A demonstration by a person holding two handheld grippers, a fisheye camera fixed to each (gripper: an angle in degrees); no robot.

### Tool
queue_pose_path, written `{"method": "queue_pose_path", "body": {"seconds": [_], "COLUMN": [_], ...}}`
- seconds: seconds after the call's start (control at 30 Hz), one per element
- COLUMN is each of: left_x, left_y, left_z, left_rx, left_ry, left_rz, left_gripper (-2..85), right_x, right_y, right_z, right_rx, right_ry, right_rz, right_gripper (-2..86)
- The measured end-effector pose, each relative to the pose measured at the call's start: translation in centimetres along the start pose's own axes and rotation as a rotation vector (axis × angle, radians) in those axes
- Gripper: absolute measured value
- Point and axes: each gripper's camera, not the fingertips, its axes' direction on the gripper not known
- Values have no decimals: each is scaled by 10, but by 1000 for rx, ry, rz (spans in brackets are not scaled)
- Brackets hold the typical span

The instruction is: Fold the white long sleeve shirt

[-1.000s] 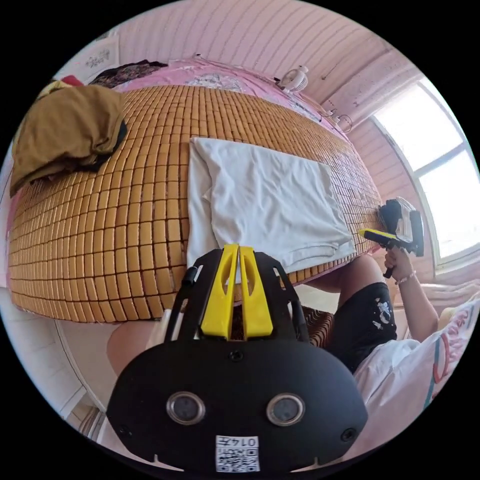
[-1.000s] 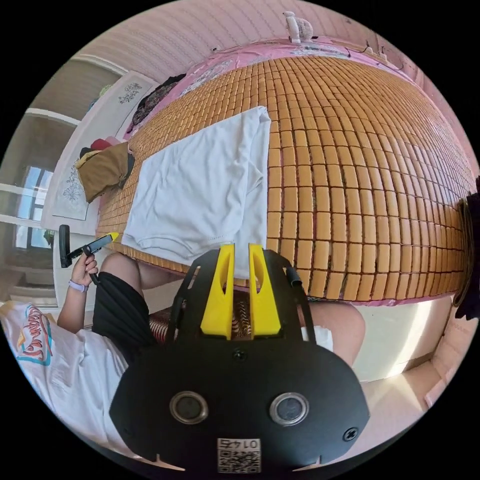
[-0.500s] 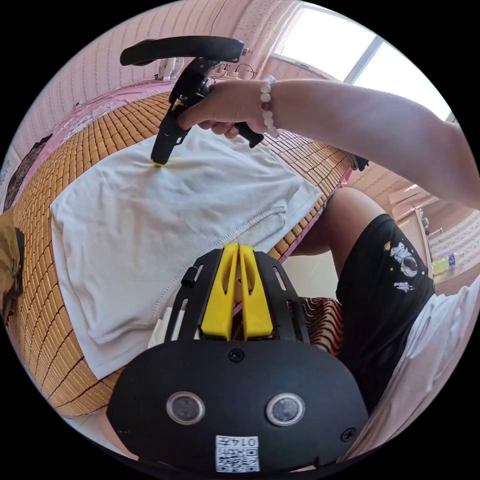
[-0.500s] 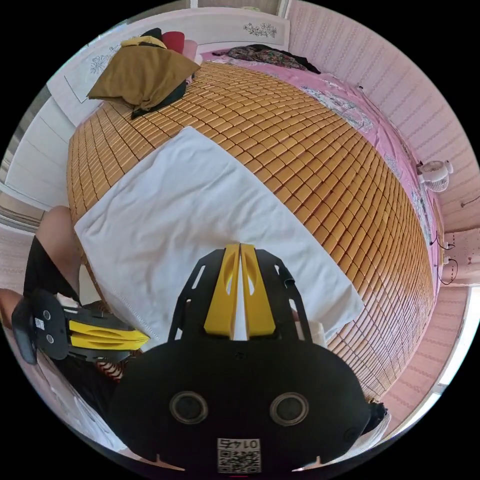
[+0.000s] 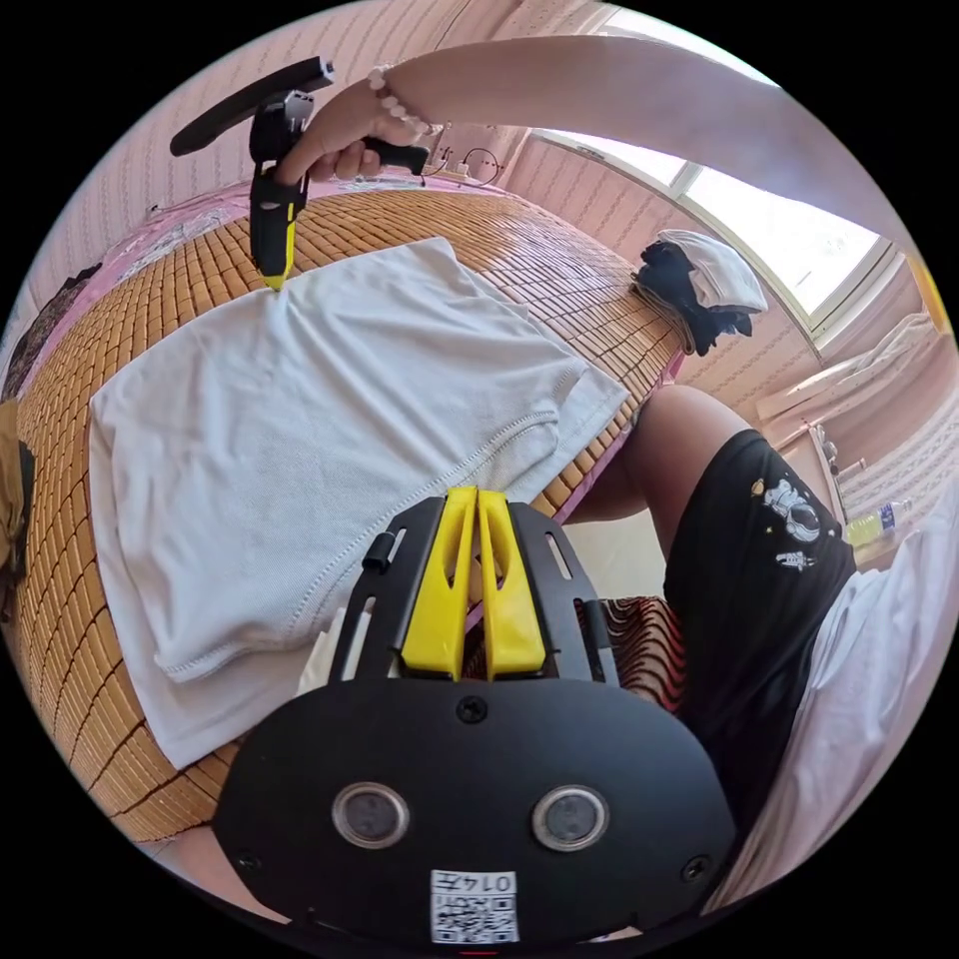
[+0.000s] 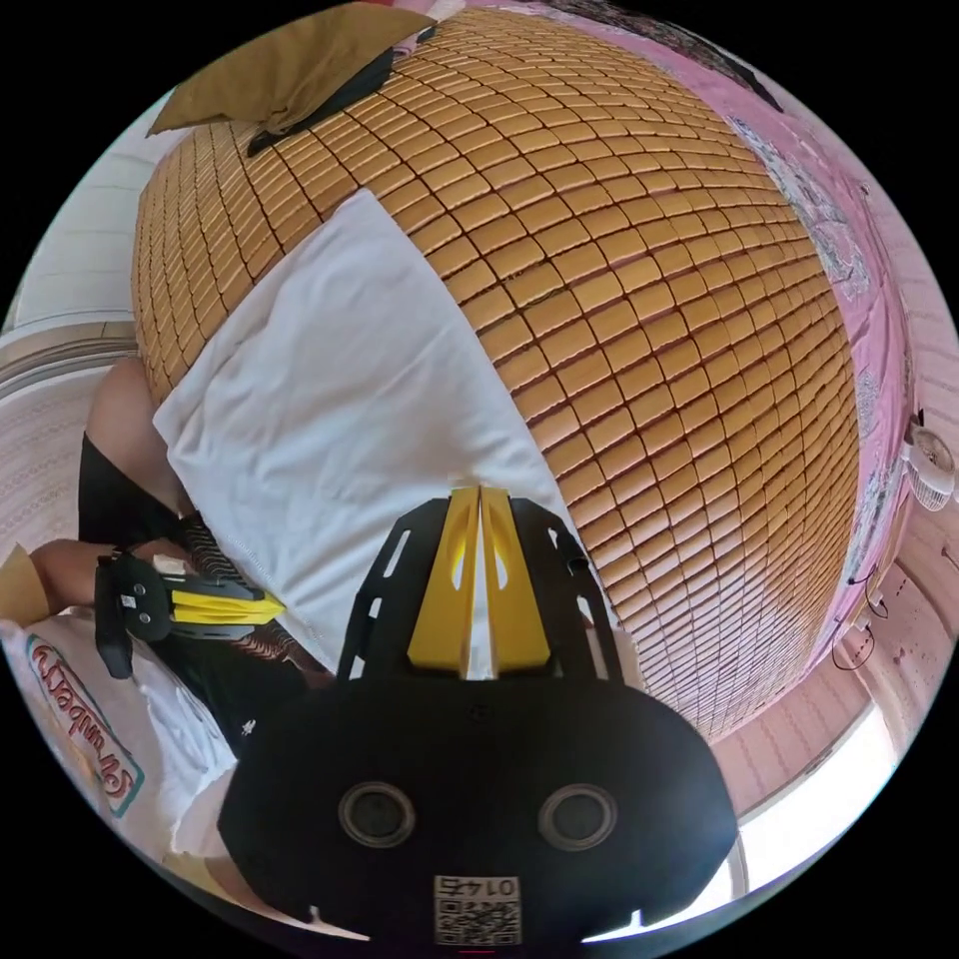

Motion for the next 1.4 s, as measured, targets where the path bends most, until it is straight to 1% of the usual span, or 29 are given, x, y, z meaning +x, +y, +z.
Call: {"method": "queue_pose_path", "body": {"seconds": [0.1, 0.13, 0.2, 0.27, 0.3, 0.33, 0.37, 0.4, 0.43, 0.47, 0.53, 0.57, 0.6, 0.63, 0.67, 0.73, 0.8, 0.9, 0.97, 1.07, 1.13, 1.17, 1.2, 1.23, 1.27, 1.3, 1.37, 1.4], "left_x": [3, 6, 11, 24, 27, 34, 39, 42, 46, 50, 55, 59, 62, 69, 78, 91, 101, 115, 125, 130, 131, 131, 130, 129, 129, 130, 139, 142], "left_y": [7, 9, 15, 23, 25, 28, 30, 31, 31, 30, 26, 22, 20, 15, 11, 3, -9, -26, -37, -48, -53, -54, -54, -55, -55, -53, -39, -34], "left_z": [4, 5, 7, 8, 8, 7, 6, 6, 5, 6, 9, 13, 15, 18, 22, 28, 37, 58, 76, 96, 105, 107, 106, 104, 102, 102, 94, 92], "left_rx": [5, 8, 23, 41, 46, 61, 82, 92, 111, 136, 165, 170, 173, 180, 192, 200, 185, 127, 78, 28, -6, -4, -1, -15, -45, -59, -64, -58], "left_ry": [2, -3, -22, -67, -78, -92, -105, -107, -99, -70, -13, 23, 34, 40, 26, -4, -11, 12, 15, 30, 23, -9, -34, -86, -109, -92, -87, -91], "left_rz": [2, 12, 45, 109, 122, 137, 137, 138, 149, 162, 165, 171, 179, 207, 248, 300, 325, 378, 426, 424, 402, 376, 353, 307, 300, 314, 385, 409], "left_gripper": [-10, -10, -9, -8, -7, -5, 0, 4, 23, 53, 98, 108, 113, 119, 127, 148, 176, 204, 207, 204, 187, 133, 106, 55, 28, 25, 20, 21], "right_x": [2, 2, 9, 20, 29, 34, 35, 36, 34, 33, 27, 25, 19, 13, 11, 6, 5, 3, 5, 15, 24, 25, 26, 25, 24, 24, 28, 32], "right_y": [-10, -7, 1, 24, 48, 79, 97, 135, 174, 193, 263, 279, 308, 333, 344, 376, 388, 398, 411, 444, 469, 474, 482, 486, 488, 493, 506, 516], "right_z": [21, 20, 19, 14, 9, 4, 3, 4, 10, 15, 42, 50, 64, 76, 82, 102, 117, 133, 131, 120, 114, 114, 114, 116, 117, 121, 132, 140], "right_rx": [-41, -5, 23, 129, 222, 326, 380, 468, 512, 519, 486, 476, 451, 429, 421, 398, 355, 279, 327, 498, 675, 707, 743, 745, 742, 734, 744, 771], "right_ry": [54, 77, 57, 17, -24, -83, -113, -152, -168, -173, -210, -222, -246, -276, -298, -408, -442, -453, -463, -548, -691, -722, -761, -773, -777, -783, -768, -766], "right_rz": [5, -2, 34, 100, 180, 239, 263, 308, 366, 398, 547, 573, 632, 677, 696, 744, 751, 694, 677, 707, 698, 692, 680, 662, 648, 639, 728, 784], "right_gripper": [-9, -9, -9, -9, -9, -9, -8, -7, -5, -3, 14, 21, 52, 78, 87, 100, 88, 30, 14, 9, 12, 12, 15, 18, 21, 27, 47, 71]}}
